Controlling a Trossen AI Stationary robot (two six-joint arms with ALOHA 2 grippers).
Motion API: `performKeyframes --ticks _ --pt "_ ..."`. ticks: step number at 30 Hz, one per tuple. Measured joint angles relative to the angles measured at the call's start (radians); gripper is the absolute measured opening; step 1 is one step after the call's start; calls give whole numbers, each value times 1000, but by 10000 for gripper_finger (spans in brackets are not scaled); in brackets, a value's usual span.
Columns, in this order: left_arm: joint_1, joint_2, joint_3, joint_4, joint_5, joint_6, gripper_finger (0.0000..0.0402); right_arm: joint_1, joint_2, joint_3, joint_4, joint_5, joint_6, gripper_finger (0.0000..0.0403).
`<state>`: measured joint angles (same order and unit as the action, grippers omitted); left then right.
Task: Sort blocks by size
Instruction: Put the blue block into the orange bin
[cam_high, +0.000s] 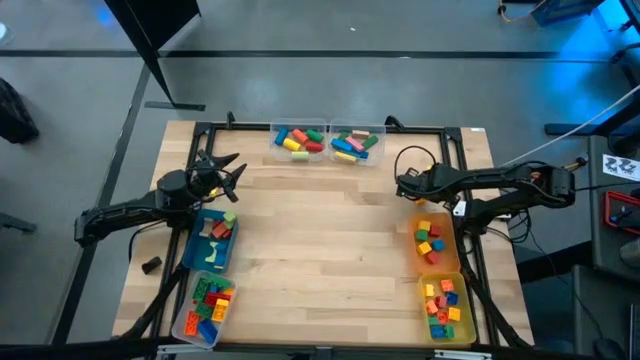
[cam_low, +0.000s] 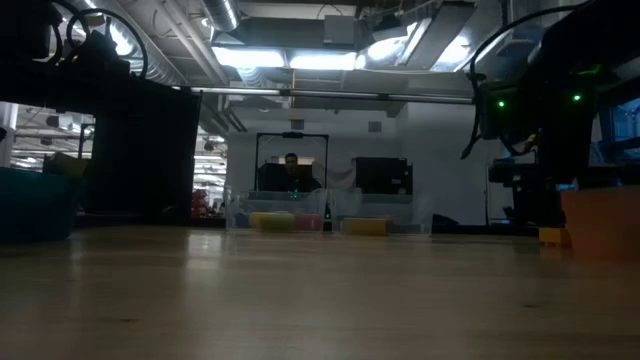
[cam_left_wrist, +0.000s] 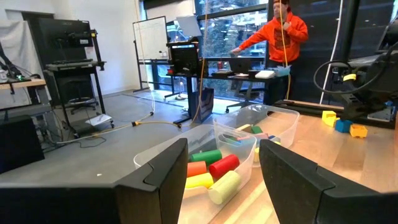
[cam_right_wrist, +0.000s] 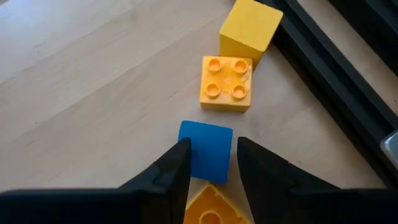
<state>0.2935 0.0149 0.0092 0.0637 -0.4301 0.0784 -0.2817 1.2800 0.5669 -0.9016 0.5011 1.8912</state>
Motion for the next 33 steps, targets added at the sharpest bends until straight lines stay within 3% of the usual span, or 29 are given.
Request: performKeyframes --ticks 8,24,33 --pt "0 0 0 0 0 0 184 0 0 23 3 3 -10 138" --pt "0 0 0 0 0 0 184 0 0 17 -3 12 22 230" --pt "0 0 0 0 0 0 184 0 0 -38 71 3 23 243"
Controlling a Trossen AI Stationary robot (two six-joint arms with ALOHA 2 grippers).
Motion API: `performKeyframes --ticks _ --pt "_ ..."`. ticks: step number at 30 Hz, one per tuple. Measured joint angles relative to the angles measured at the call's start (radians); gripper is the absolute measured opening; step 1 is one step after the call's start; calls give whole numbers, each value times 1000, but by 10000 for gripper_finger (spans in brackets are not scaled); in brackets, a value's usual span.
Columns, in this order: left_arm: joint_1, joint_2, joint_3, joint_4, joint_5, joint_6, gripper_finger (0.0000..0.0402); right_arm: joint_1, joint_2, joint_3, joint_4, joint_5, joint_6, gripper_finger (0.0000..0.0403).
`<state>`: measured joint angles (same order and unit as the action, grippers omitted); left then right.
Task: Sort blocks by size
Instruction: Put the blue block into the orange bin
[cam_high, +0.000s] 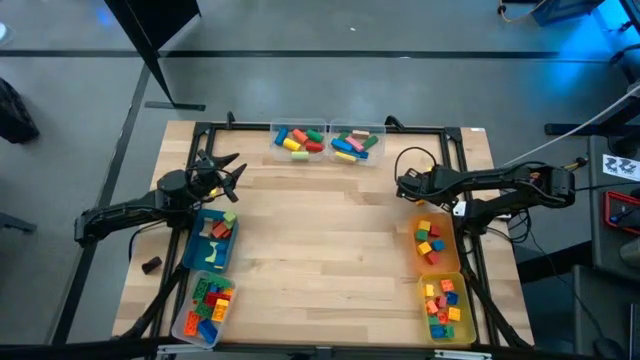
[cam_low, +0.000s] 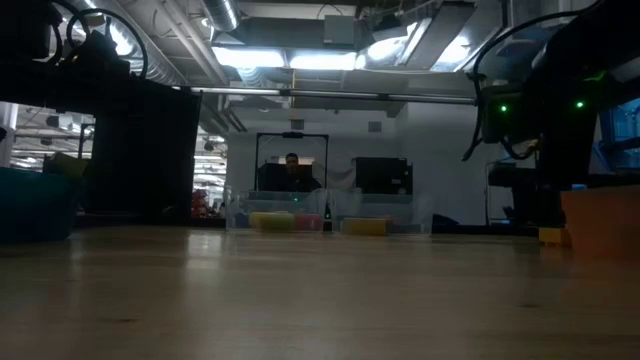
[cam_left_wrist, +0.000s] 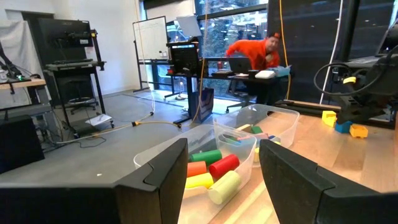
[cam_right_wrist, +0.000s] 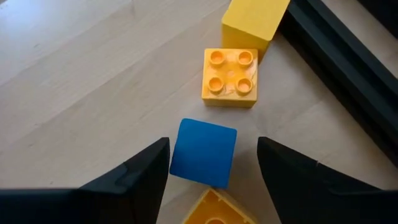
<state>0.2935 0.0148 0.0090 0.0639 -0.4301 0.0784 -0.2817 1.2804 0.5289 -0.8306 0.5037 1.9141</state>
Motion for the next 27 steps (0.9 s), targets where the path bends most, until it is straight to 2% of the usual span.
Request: performKeyframes --ticks 21,27 --pt "0 0 0 0 0 0 184 0 0 0 7 12 1 242" --pt "0 0 0 0 0 0 184 0 0 -1 -3 12 39 211"
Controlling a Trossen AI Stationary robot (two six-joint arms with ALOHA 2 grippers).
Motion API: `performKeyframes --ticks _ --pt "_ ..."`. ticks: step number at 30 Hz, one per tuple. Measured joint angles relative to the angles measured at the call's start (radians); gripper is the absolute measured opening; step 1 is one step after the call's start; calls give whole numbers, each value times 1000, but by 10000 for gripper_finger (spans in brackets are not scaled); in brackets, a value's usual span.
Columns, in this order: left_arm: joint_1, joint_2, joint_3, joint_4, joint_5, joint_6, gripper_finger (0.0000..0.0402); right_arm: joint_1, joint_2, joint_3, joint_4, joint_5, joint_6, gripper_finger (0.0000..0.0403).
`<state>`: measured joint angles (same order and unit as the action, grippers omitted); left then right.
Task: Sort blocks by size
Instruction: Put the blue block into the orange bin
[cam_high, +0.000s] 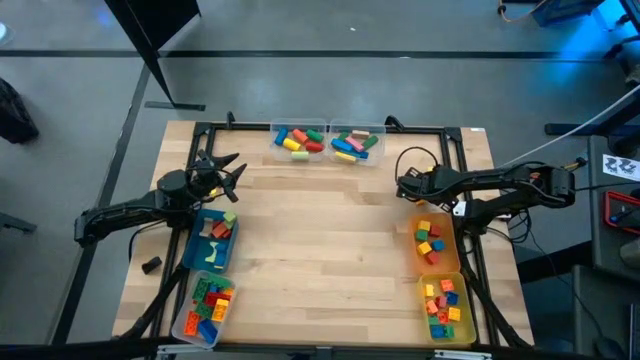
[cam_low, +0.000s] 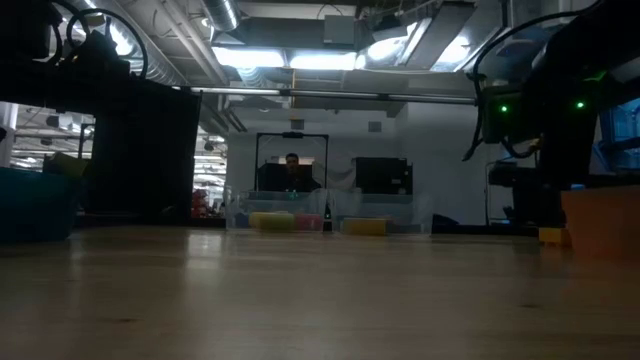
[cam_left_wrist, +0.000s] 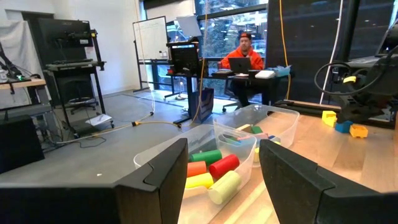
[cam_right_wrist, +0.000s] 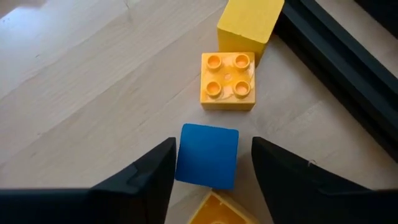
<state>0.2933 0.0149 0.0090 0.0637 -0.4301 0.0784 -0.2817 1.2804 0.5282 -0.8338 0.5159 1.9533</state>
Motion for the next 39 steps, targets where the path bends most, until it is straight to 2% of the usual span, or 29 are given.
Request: performKeyframes --ticks 13,21,30,39 --pt "0 0 0 0 0 0 184 0 0 0 3 0 1 134" --pt "0 0 0 0 0 0 184 0 0 0 5 -3 2 152" --pt "0 0 0 0 0 0 184 0 0 21 -6 -19 2 134" --pt "0 0 0 0 0 0 184 0 0 86 -72 -13 2 141"
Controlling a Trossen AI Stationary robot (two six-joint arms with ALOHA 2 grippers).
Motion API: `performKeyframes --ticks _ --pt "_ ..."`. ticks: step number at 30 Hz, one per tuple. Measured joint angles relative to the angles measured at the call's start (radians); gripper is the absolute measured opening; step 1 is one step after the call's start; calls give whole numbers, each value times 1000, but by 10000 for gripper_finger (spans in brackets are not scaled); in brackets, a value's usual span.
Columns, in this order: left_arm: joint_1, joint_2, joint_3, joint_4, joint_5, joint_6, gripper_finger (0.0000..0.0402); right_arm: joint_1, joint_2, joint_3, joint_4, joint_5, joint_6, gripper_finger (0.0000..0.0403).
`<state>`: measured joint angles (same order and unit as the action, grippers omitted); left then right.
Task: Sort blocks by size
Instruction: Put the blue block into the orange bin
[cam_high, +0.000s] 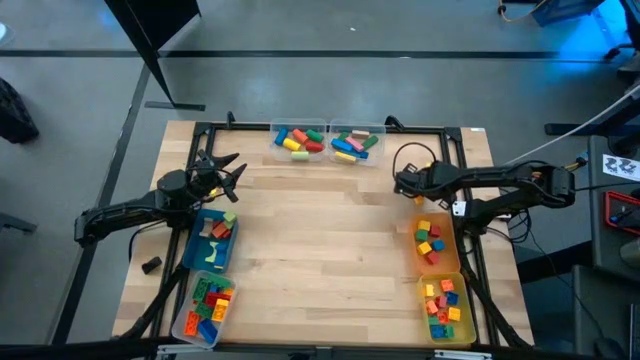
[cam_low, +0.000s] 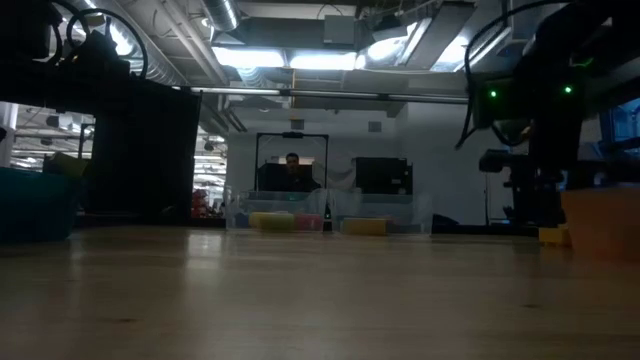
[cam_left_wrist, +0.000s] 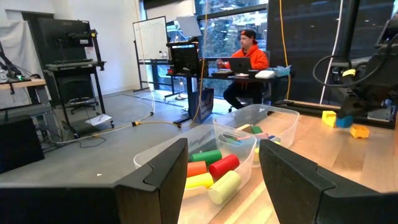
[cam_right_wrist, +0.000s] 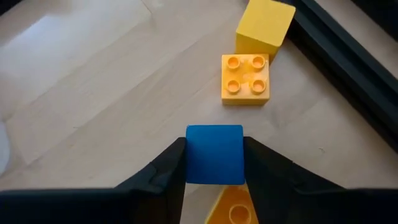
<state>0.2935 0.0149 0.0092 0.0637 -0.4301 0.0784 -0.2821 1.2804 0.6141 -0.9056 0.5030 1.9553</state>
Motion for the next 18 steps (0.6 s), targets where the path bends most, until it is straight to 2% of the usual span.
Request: performKeyframes --ticks 11,18 --pt "0 0 0 0 0 0 184 0 0 183 -220 -74 0 142" --pt "0 0 0 0 0 0 184 0 0 321 -377 -233 -22 142"
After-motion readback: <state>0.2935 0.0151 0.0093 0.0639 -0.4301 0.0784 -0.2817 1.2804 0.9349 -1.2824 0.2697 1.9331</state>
